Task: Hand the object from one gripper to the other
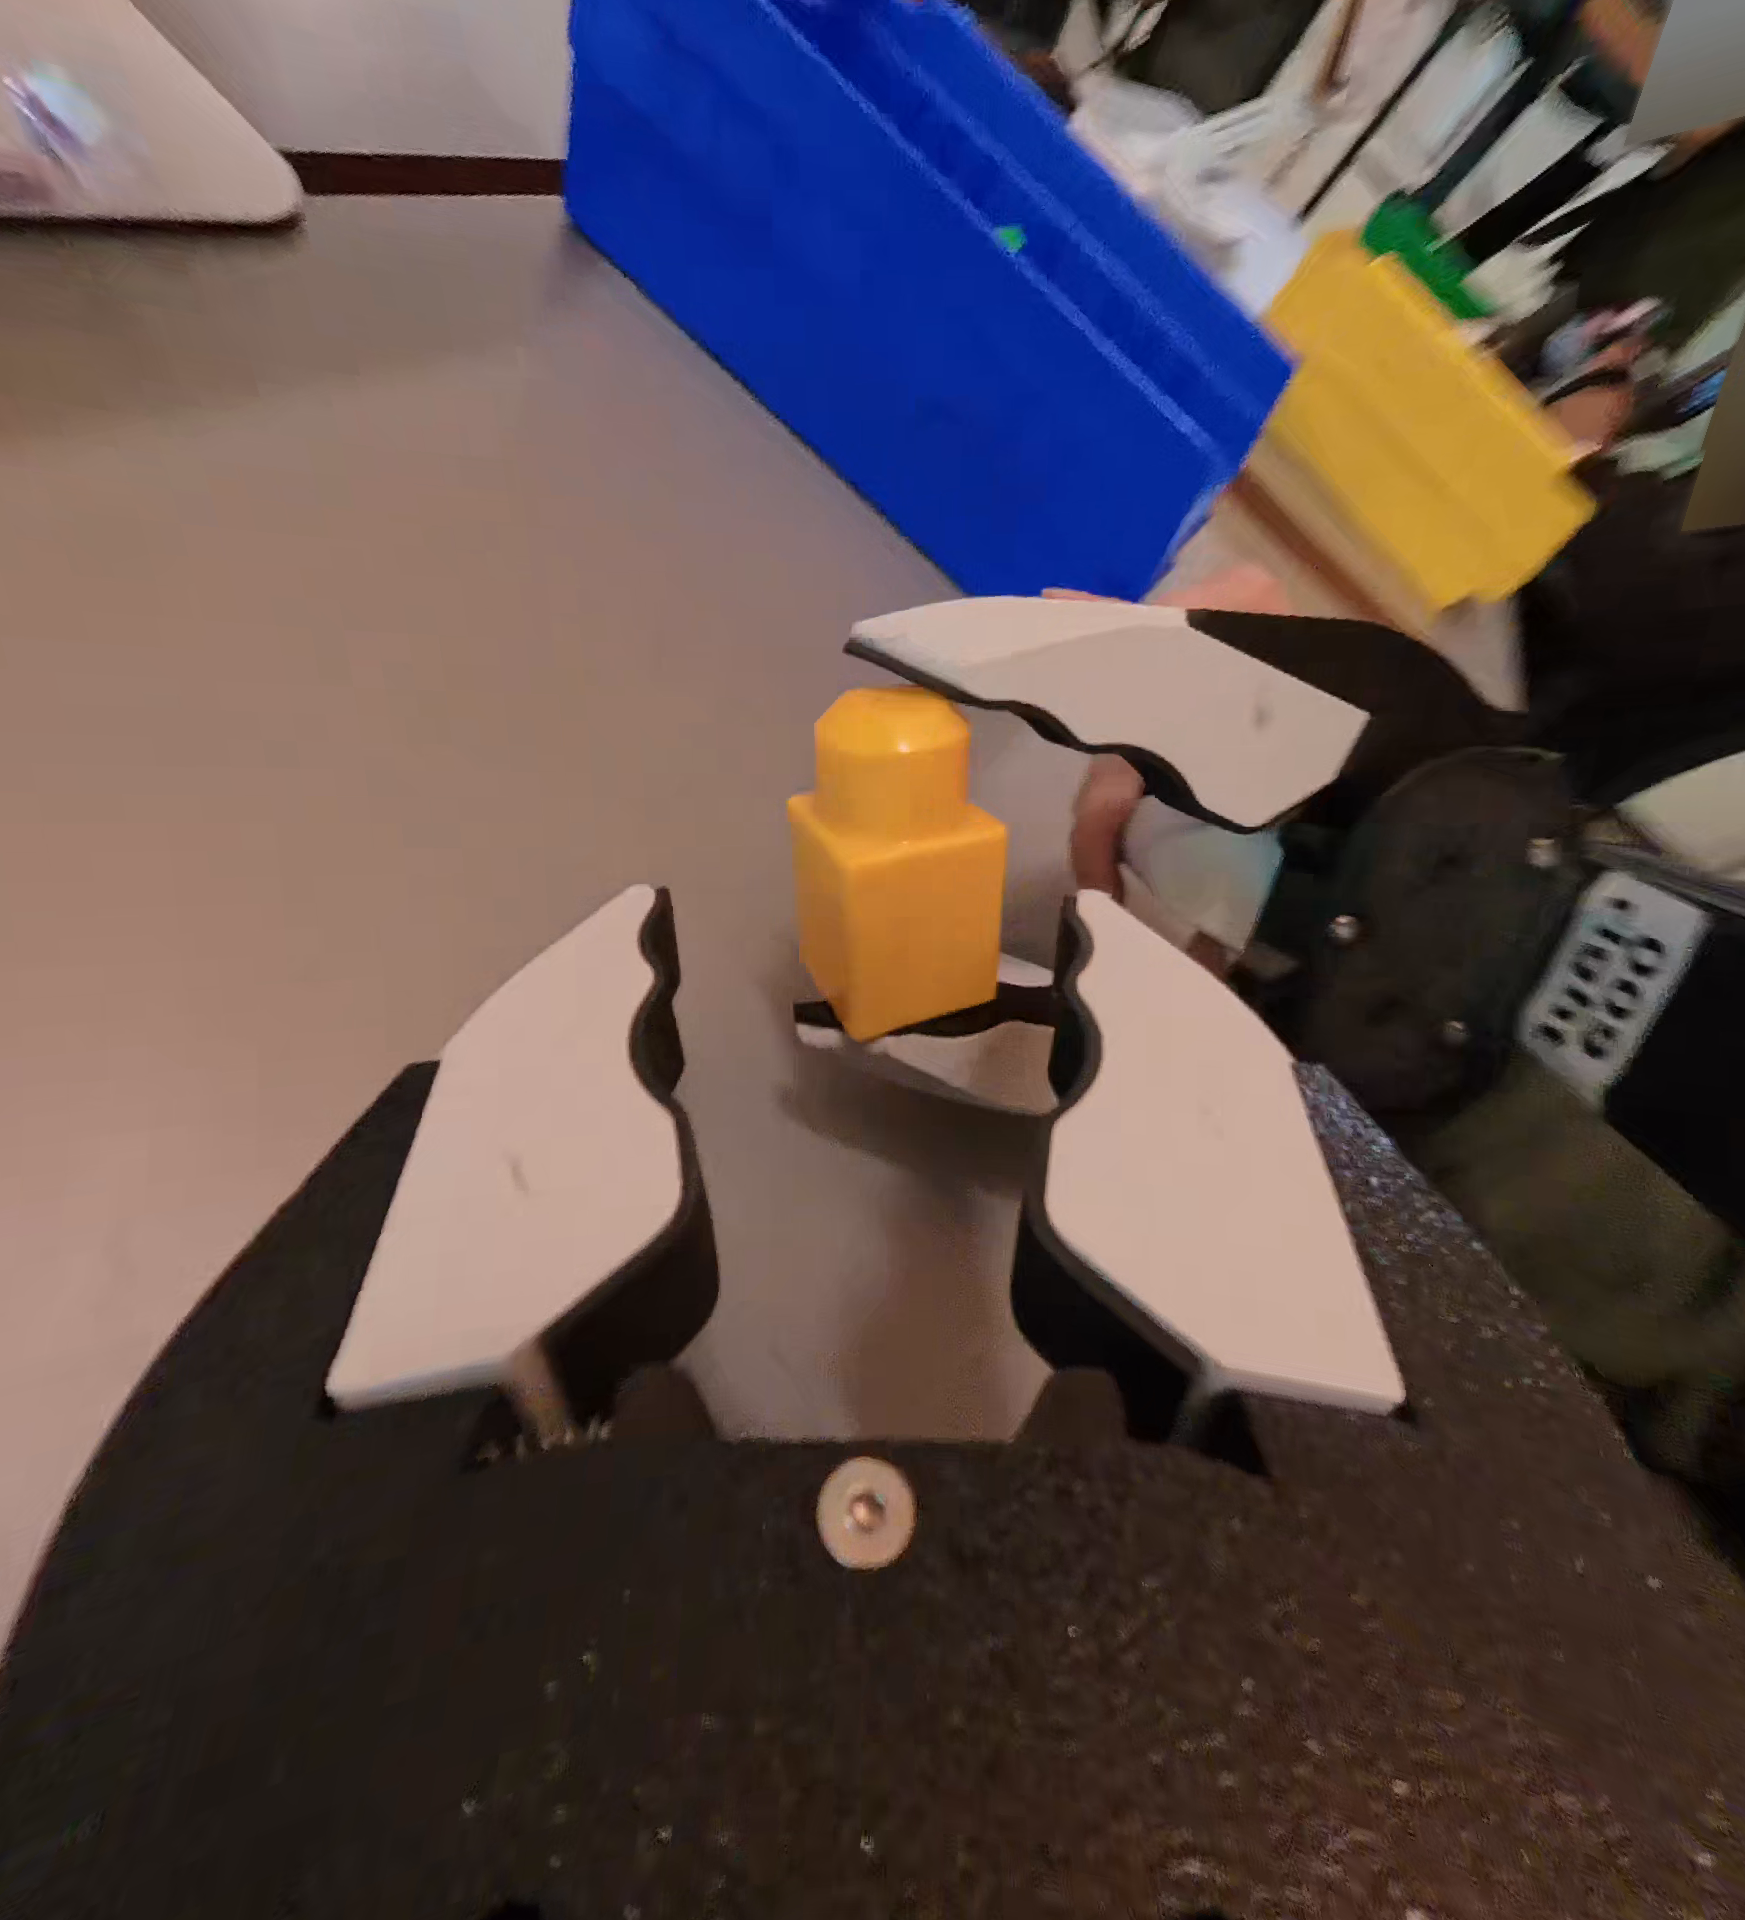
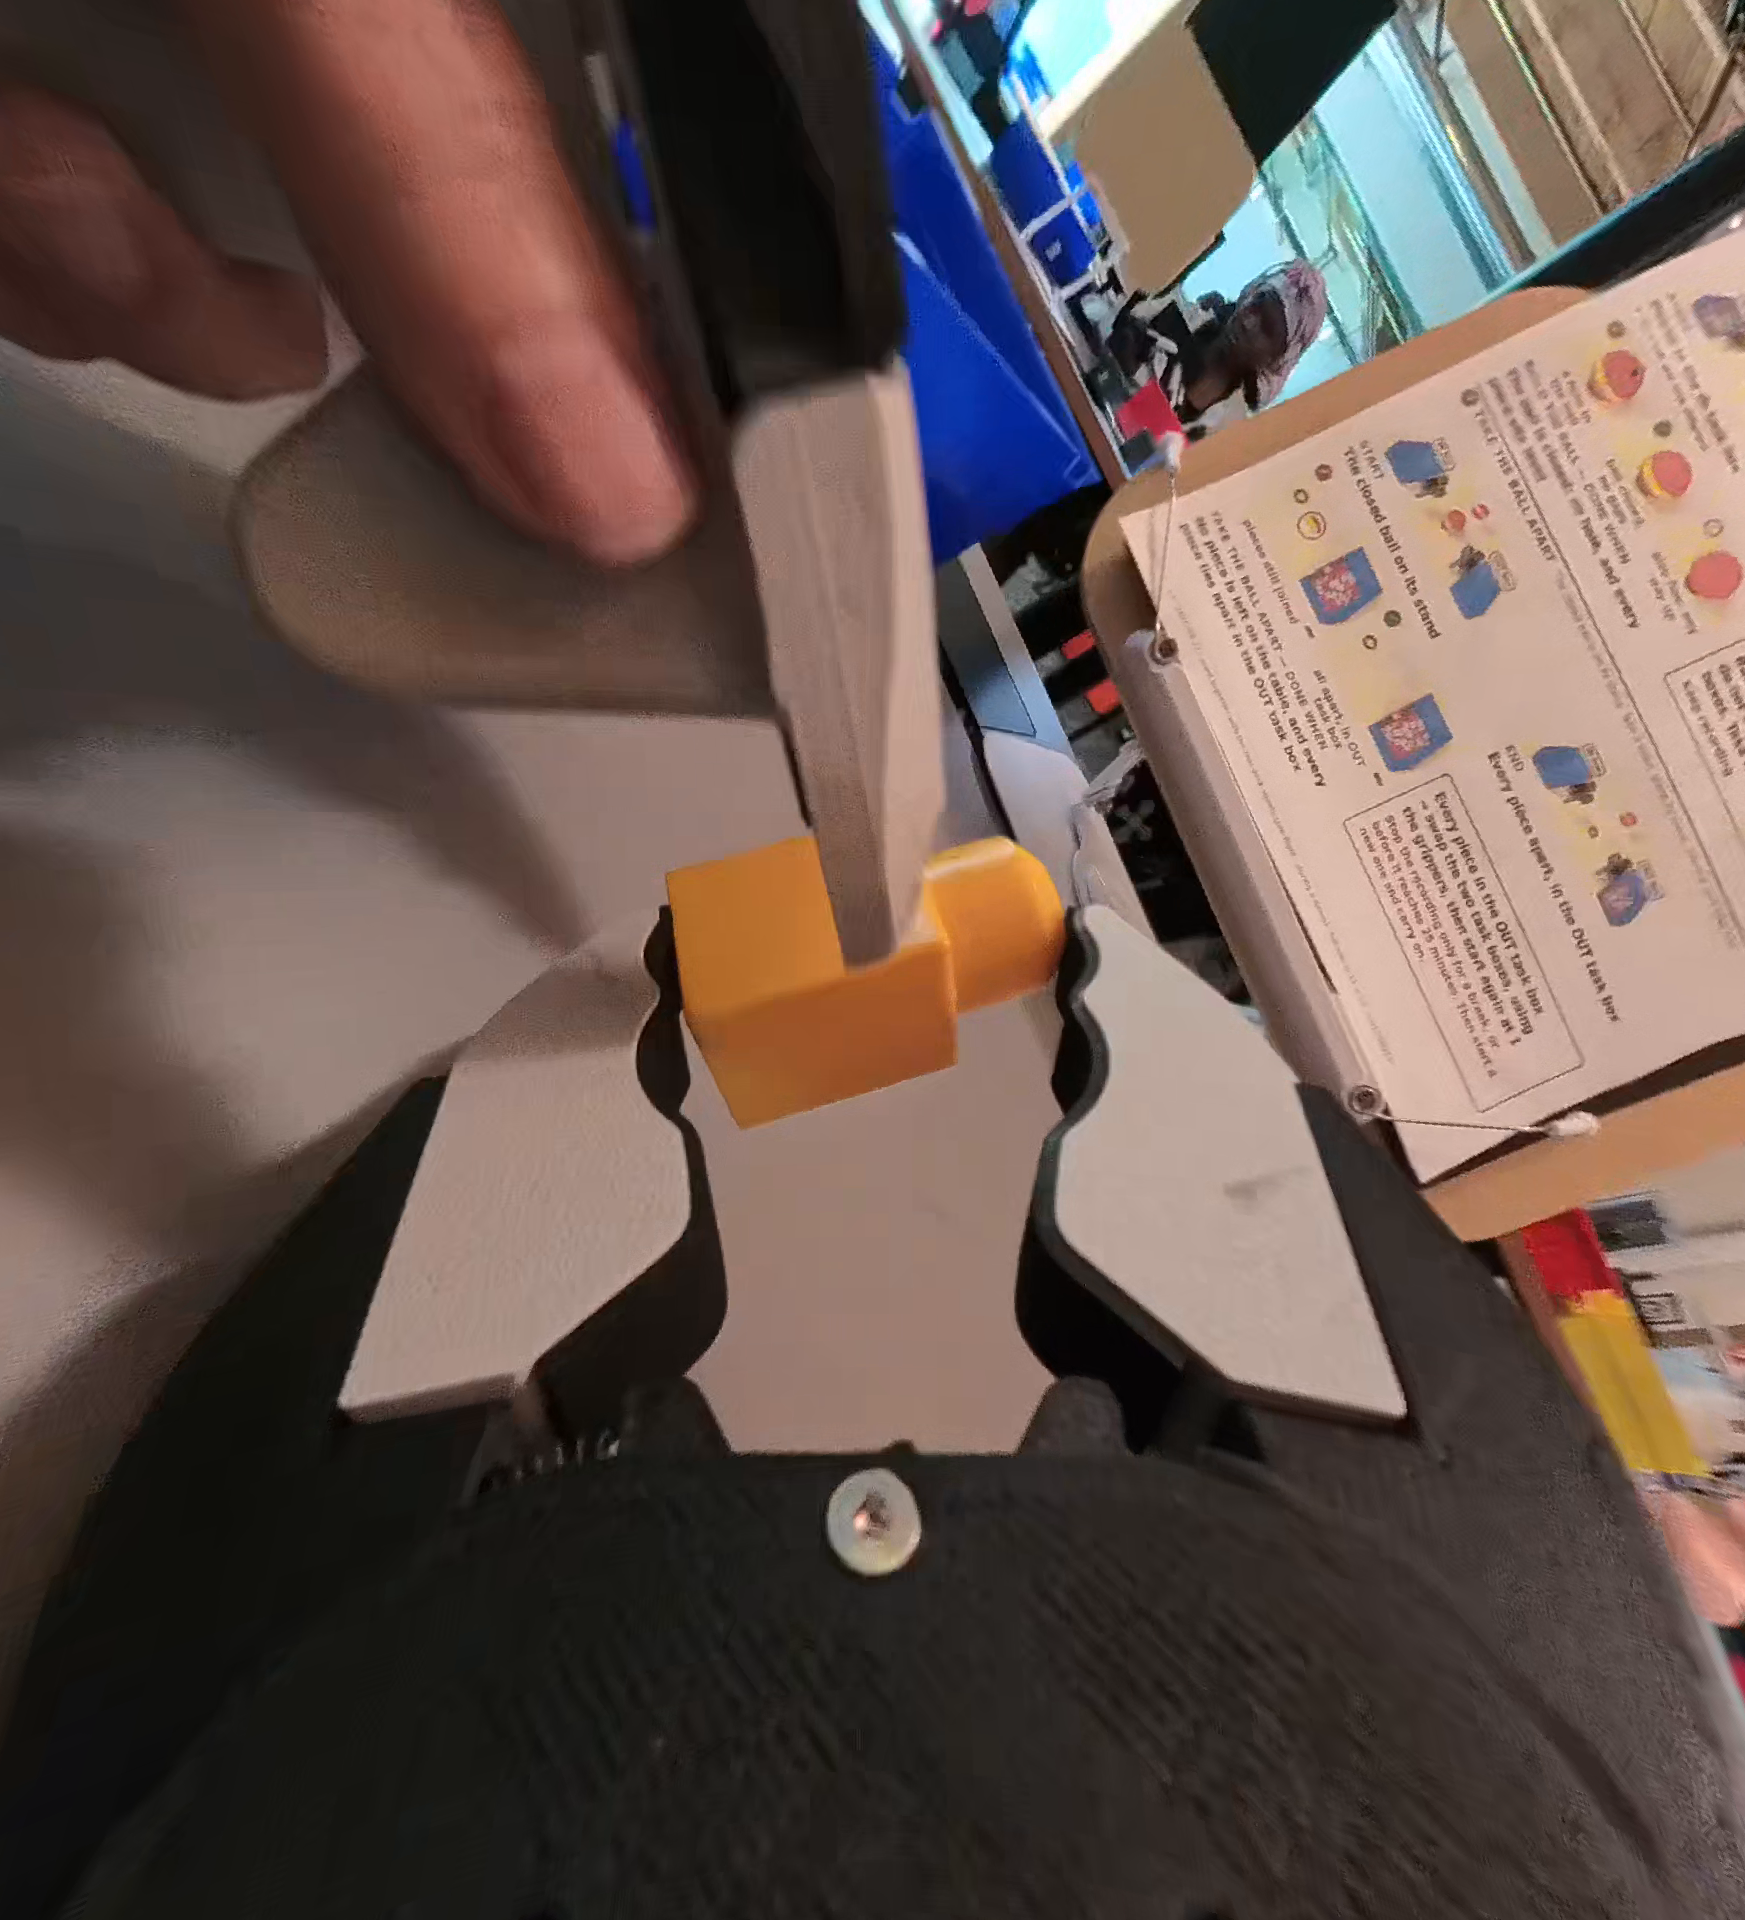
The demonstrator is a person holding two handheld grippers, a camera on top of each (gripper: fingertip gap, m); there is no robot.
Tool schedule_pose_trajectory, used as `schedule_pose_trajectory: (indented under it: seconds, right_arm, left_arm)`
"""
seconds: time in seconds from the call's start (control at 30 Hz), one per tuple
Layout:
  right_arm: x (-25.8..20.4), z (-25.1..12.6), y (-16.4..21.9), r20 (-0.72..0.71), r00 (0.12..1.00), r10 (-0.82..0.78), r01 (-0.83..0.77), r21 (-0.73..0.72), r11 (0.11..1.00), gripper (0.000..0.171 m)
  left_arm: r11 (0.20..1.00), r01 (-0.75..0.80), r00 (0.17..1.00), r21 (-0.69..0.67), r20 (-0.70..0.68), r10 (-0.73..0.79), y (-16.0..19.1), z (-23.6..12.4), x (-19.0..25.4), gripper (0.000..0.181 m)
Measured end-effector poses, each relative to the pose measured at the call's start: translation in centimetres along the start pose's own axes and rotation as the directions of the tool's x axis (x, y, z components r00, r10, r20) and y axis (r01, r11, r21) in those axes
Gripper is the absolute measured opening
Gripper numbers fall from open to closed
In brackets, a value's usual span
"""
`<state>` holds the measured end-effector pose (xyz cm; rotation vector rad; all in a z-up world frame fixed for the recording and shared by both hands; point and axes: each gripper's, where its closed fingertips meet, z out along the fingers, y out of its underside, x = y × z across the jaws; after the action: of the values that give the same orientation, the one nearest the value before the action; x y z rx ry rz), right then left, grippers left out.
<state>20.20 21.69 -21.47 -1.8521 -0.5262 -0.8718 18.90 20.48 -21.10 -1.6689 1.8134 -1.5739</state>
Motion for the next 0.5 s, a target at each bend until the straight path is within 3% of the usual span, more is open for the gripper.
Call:
schedule_pose_trajectory:
  seconds: [0.03, 0.17, 0.23, 0.37, 0.5]
  right_arm:
    - [-0.2, 0.1, 0.1, -0.003, 1.0, -0.022, 0.022, -0.015, 1.0, 0.07]
    - [0.0, 0.3, 0.0, -0.033, 0.999, -0.034, 0.032, -0.042, 0.999, 0.07]
    - [0.0, 0.3, 0.2, -0.041, 0.998, -0.051, 0.048, -0.065, 0.997, 0.07]
    - [0.0, 0.1, -0.1, -0.008, 0.999, 0.031, -0.031, 0.002, 1.0, 0.077]
    - [-0.7, -1.4, -1.9, 0.237, 0.937, 0.255, -0.305, 0.205, 0.93, 0.085]
  left_arm:
    - [0.999, -0.049, 0.997, -0.014, 0.057, 0.049, 0.1, 0.3, 0.0, 0.067]
    - [0.983, -0.161, 0.958, -0.09, 0.226, 0.178, 0.9, 1.0, -0.7, 0.054]
    - [0.982, -0.165, 0.962, -0.088, 0.206, 0.18, 1.1, 1.4, -0.1, 0.037]
    - [0.983, -0.165, 0.972, -0.081, 0.154, 0.176, 1.0, 1.2, 0.0, 0.036]
    - [0.992, -0.126, 0.992, -0.018, -0.014, 0.125, 0.5, 0.1, 0.6, 0.035]
